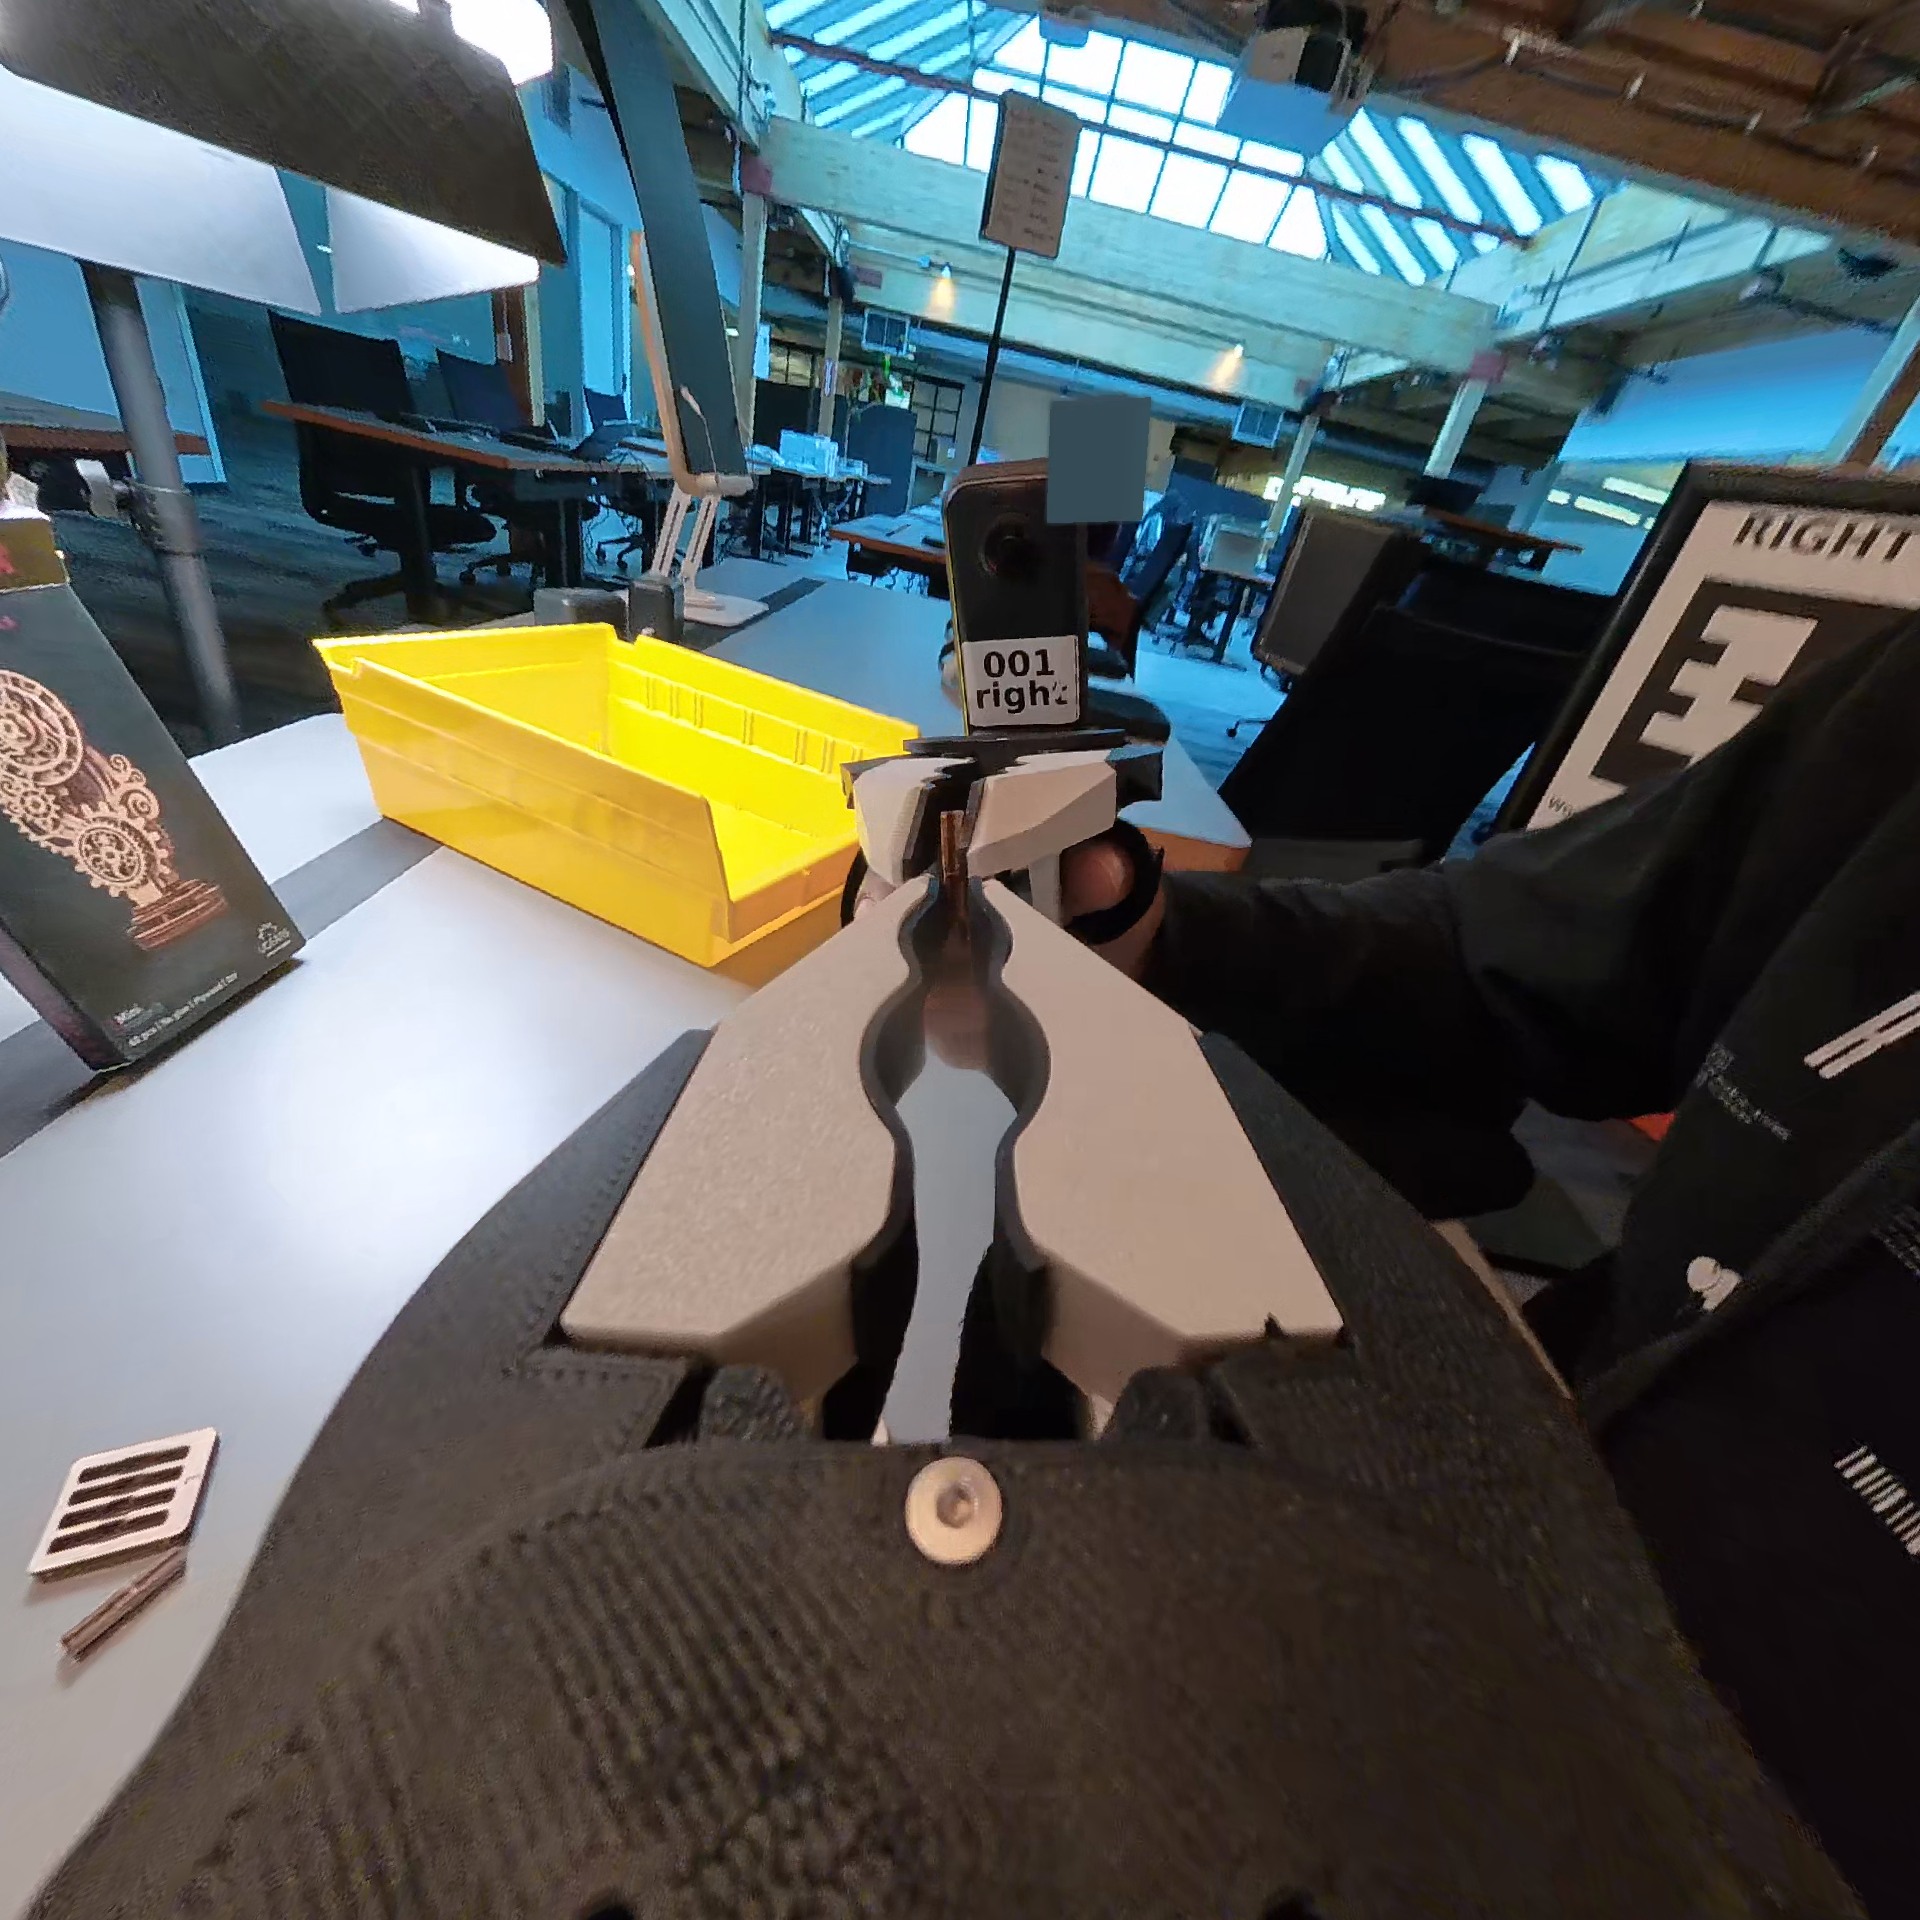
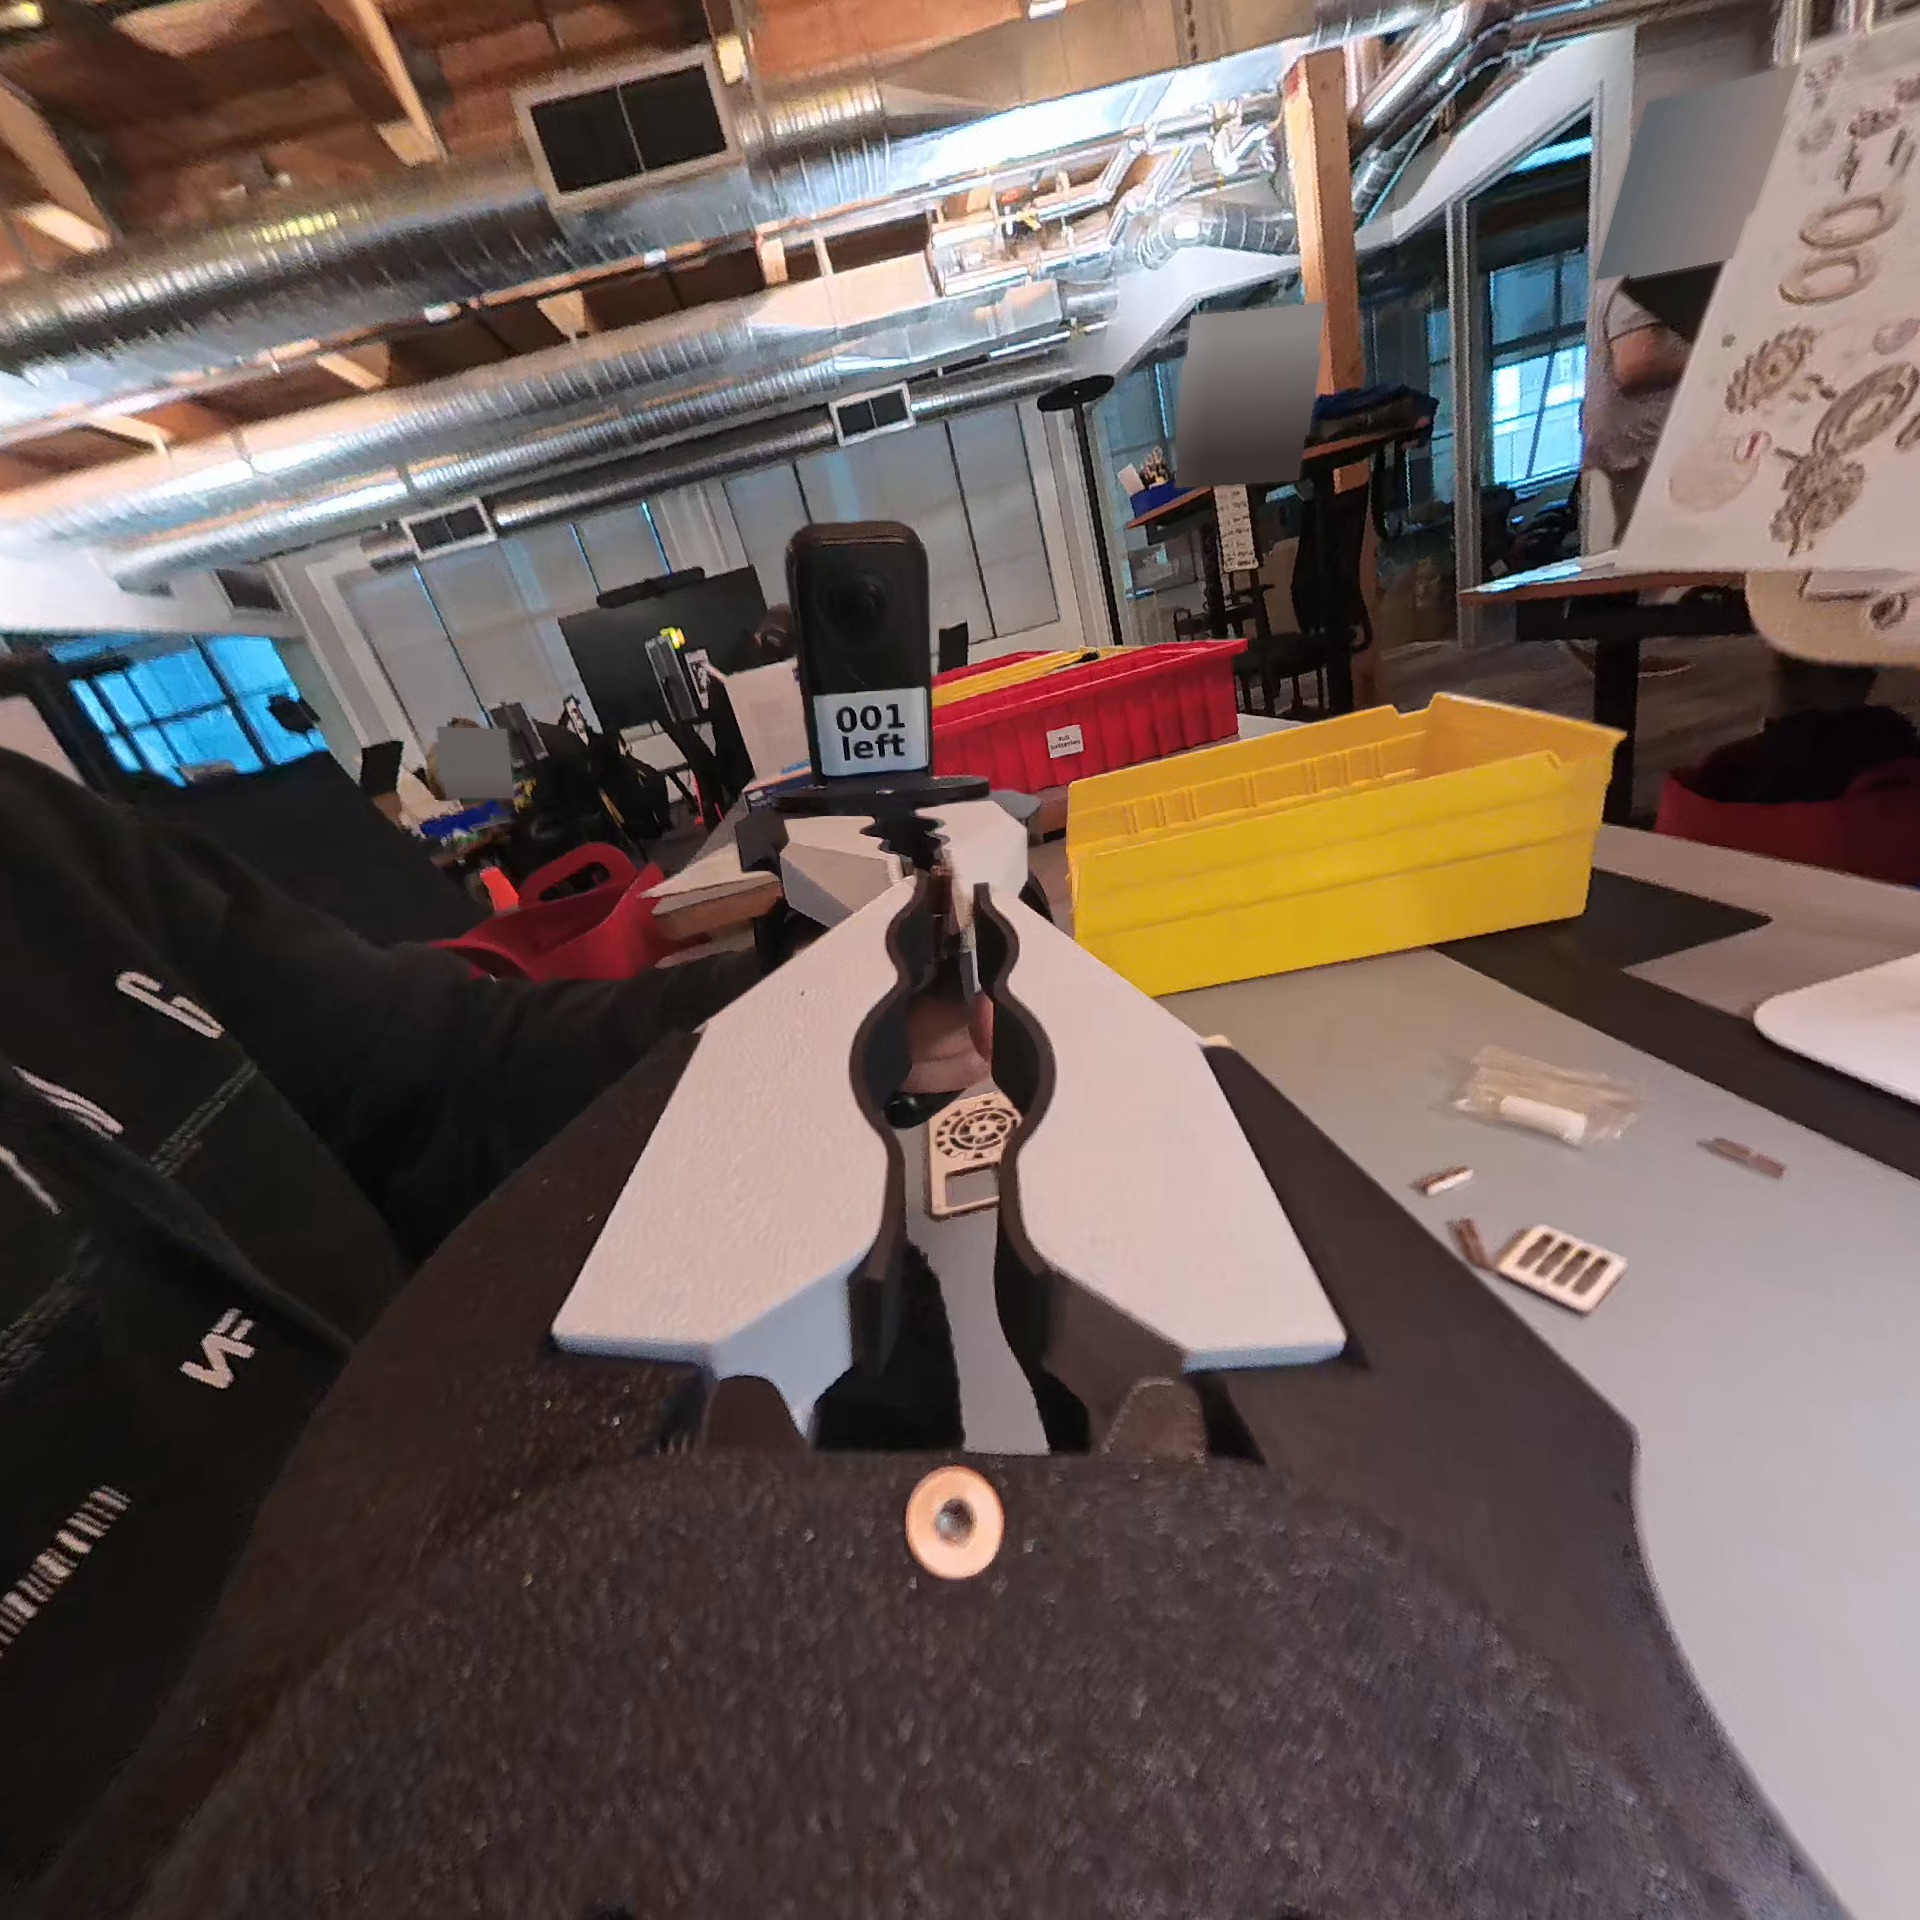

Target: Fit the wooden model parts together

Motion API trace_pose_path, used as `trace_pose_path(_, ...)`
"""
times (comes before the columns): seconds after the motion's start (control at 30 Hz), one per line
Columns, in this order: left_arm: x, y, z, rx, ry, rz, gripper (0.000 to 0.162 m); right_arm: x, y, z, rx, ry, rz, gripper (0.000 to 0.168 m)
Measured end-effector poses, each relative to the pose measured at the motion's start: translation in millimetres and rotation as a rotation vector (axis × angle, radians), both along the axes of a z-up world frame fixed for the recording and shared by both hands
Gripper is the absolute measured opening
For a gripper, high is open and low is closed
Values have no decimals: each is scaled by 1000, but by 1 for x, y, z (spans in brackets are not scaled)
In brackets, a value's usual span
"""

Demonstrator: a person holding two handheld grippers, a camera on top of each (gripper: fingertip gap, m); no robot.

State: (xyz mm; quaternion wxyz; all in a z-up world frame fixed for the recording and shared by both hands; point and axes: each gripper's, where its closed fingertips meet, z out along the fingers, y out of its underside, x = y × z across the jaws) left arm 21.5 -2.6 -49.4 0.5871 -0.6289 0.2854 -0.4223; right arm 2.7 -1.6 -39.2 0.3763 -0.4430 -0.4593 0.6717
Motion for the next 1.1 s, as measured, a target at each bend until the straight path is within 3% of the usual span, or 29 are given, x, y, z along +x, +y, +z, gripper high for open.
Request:
trace_pose_path(0.23,-14,-7,28,-41,-202,0,2,-14,-13,23,112,-112,128,1)
trace_pose_path(0.33,-15,-13,19,-53,-237,-4,1,-15,-20,11,139,-151,213,1)
trace_pose_path(0.5,-20,-12,-14,-104,-281,-19,2,-20,-17,-23,153,-212,195,0)
trace_pose_path(0.77,-34,5,-40,-51,-131,138,8,-29,2,-37,89,-198,87,0)
trace_pose_path(1.1,-46,18,-43,134,112,425,16,-36,21,-34,-110,-123,9,0)
